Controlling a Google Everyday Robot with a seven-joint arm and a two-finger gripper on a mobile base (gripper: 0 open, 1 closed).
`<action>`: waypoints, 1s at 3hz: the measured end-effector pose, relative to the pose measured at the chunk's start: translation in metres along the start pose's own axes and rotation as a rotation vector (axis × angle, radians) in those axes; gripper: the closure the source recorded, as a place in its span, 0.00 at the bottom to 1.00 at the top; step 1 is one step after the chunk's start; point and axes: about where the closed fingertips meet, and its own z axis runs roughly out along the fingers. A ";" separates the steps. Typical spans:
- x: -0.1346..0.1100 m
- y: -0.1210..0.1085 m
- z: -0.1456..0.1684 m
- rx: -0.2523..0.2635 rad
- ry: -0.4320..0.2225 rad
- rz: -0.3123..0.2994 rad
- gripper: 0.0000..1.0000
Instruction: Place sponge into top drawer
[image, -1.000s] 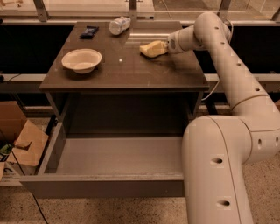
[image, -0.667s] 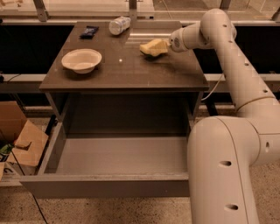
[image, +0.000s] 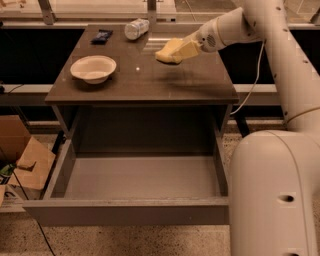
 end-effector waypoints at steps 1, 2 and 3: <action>-0.004 0.041 -0.018 -0.070 0.056 -0.076 1.00; -0.011 0.081 -0.034 -0.090 0.095 -0.124 1.00; -0.026 0.123 -0.054 -0.070 0.083 -0.149 1.00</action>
Offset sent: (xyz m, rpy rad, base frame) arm -0.1676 0.0477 -0.0118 -0.2067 0.0740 0.2059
